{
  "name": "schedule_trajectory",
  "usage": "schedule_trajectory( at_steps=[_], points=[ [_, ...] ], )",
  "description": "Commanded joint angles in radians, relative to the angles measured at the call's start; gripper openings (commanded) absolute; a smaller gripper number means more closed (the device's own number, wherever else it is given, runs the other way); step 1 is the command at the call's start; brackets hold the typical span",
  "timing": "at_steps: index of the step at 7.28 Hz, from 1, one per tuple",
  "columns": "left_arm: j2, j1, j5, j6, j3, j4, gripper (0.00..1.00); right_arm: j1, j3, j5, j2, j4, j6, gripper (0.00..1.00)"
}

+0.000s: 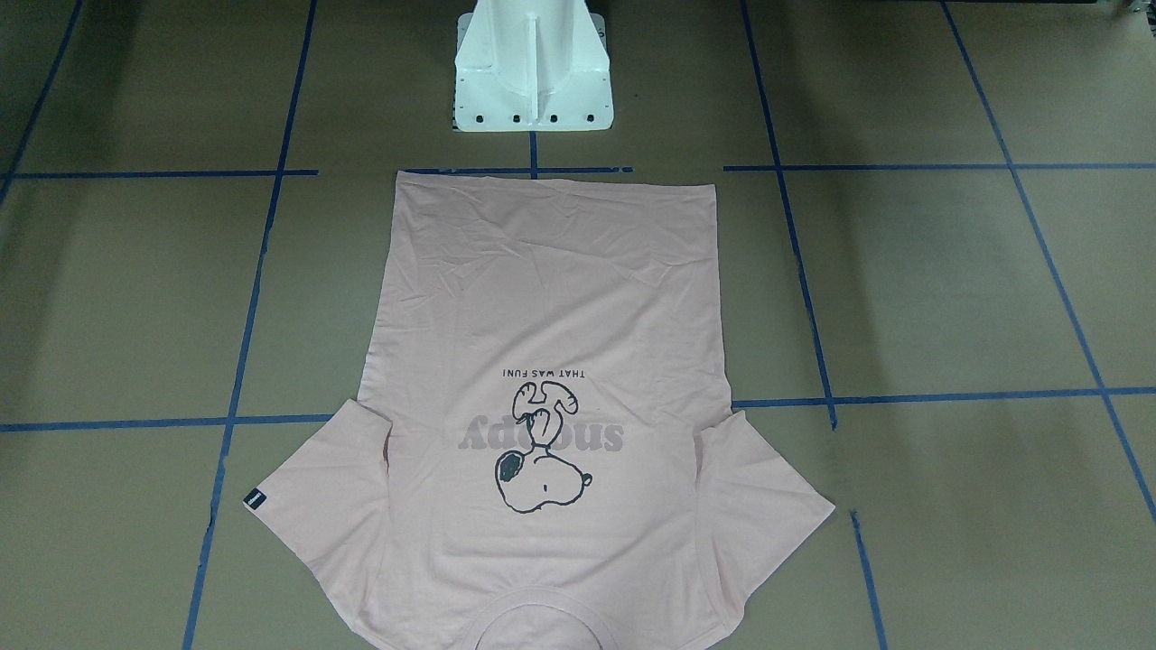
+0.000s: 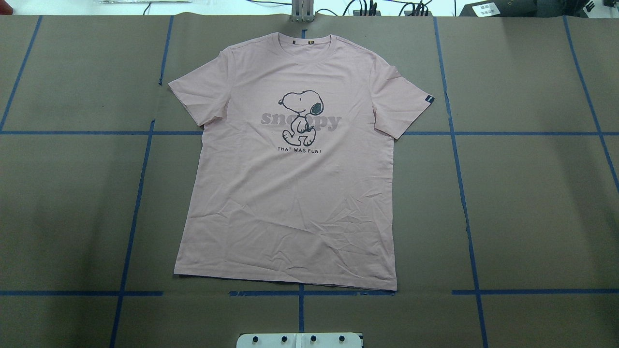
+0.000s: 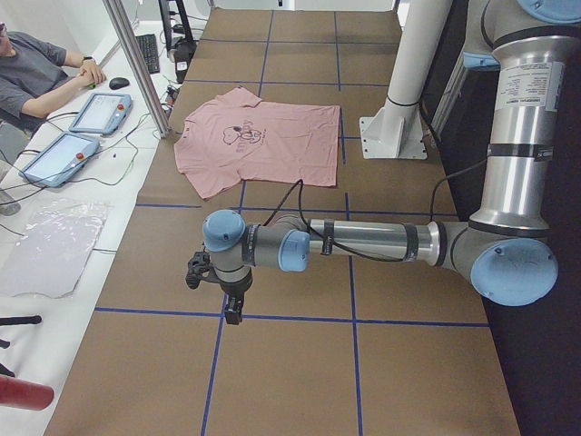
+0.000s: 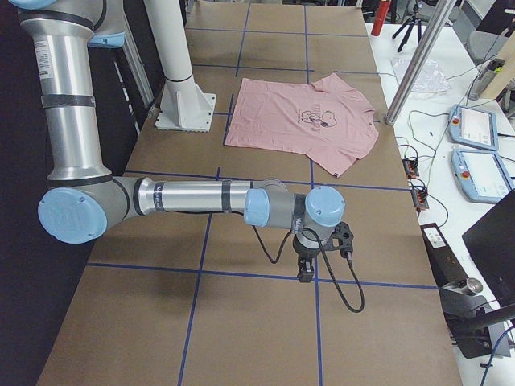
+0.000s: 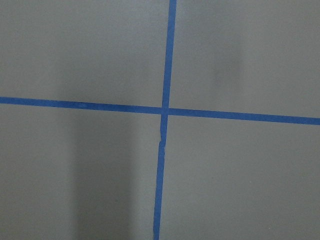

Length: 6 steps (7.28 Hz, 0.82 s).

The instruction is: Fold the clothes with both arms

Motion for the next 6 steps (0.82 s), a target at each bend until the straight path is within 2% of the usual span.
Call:
schedule_trajectory(
  at_steps=[1, 2, 3, 4, 5, 6],
  points=[
    [-0.002, 0.0, 0.0, 0.001, -0.006, -0.003, 1.0, -0.01, 0.011, -0.002, 0.007, 0.005, -0.015, 1.0],
    [-0.018, 0.002, -0.002, 0.001, -0.018, -0.006, 1.0, -0.011, 0.011, 0.015, 0.018, 0.009, 0.005, 1.0],
    [-0.079, 0.008, 0.0, 0.0, -0.05, -0.025, 1.0, -0.06, 0.012, 0.038, 0.059, 0.011, 0.002, 1.0],
    [-0.151, 0.009, -0.002, 0.001, -0.054, -0.033, 1.0, -0.155, 0.005, 0.018, 0.132, 0.011, 0.0, 1.0],
    [-0.187, 0.012, -0.032, 0.003, -0.052, -0.106, 1.0, -0.227, 0.0, 0.016, 0.19, 0.011, 0.008, 1.0],
    [-0.193, 0.084, -0.09, 0.0, -0.01, -0.313, 1.0, -0.269, -0.012, -0.025, 0.271, 0.012, 0.079, 1.0]
  ],
)
